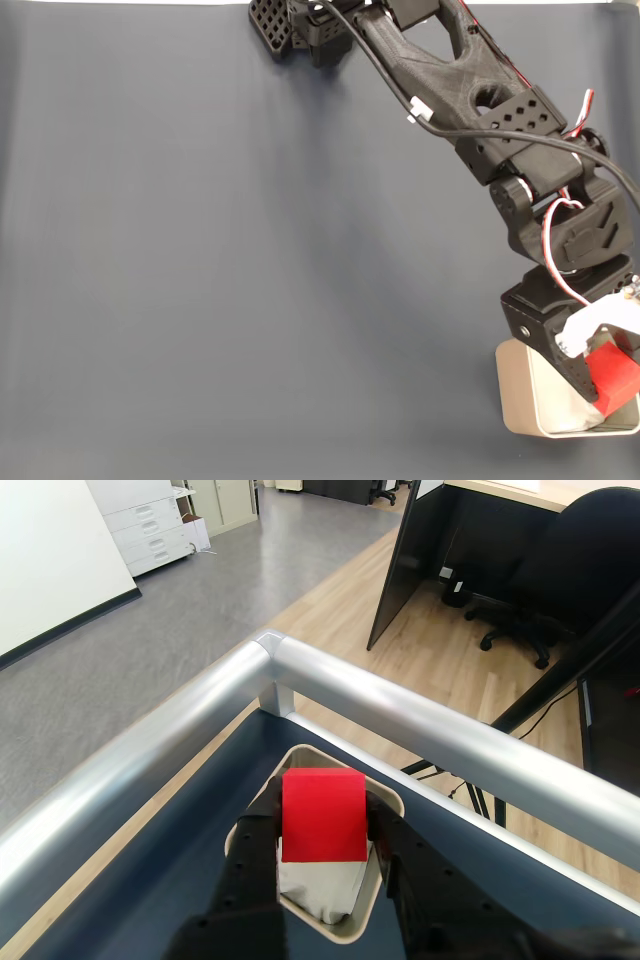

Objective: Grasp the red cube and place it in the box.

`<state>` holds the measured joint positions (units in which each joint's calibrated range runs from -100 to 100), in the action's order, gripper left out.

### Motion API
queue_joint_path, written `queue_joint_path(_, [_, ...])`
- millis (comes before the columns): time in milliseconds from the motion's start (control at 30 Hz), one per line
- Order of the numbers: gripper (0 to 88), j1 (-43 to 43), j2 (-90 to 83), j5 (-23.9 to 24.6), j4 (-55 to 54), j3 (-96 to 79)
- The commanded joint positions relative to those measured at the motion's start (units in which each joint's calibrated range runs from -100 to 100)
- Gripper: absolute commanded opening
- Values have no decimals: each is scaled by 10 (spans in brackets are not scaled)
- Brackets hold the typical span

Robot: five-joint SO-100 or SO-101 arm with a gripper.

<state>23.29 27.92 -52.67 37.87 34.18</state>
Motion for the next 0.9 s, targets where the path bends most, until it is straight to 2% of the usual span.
queue_joint_path(0, [96, -6, -31, 8, -10, 8])
queue_joint_path(167, [317, -7, -33, 12, -7, 1])
queue_joint_path(333, [405, -9, -33, 13, 0, 0])
queue_joint_path(500, [440, -9, -36, 10, 2, -6])
queue_joint_path(867, [445, -9, -37, 15, -2, -6])
